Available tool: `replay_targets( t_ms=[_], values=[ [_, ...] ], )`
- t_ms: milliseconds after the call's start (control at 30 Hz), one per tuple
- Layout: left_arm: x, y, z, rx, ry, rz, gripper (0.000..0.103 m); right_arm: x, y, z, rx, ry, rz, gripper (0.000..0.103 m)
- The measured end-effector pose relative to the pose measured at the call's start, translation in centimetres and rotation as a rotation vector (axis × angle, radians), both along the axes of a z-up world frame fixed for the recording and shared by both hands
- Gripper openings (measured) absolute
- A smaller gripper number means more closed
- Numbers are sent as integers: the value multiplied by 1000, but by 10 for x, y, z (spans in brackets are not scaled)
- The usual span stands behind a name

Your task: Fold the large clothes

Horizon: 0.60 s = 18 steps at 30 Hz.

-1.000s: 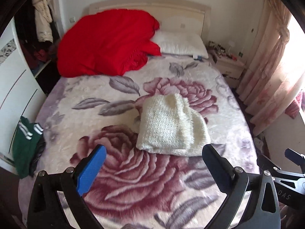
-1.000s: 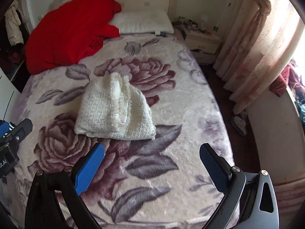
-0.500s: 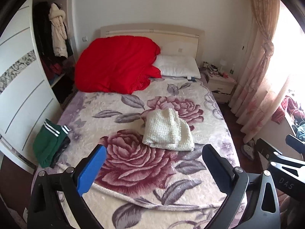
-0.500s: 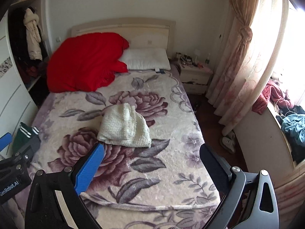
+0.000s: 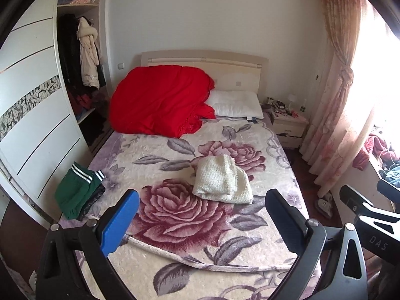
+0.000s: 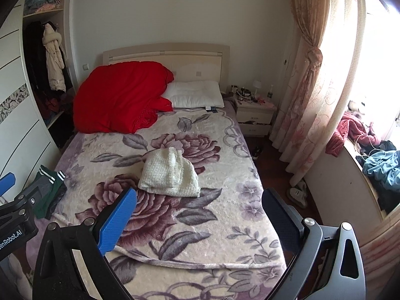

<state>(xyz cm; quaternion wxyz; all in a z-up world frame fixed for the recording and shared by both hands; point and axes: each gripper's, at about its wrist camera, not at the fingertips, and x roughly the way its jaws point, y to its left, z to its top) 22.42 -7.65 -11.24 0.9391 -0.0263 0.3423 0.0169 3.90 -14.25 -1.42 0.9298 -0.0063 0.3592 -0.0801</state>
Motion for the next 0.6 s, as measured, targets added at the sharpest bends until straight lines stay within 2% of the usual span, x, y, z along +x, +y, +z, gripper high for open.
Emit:
replay_targets(
  t_ms=[600],
  values=[
    [-22, -6, 7, 36, -27, 18, 103, -24, -7, 19, 9, -46, 36, 103]
  ],
)
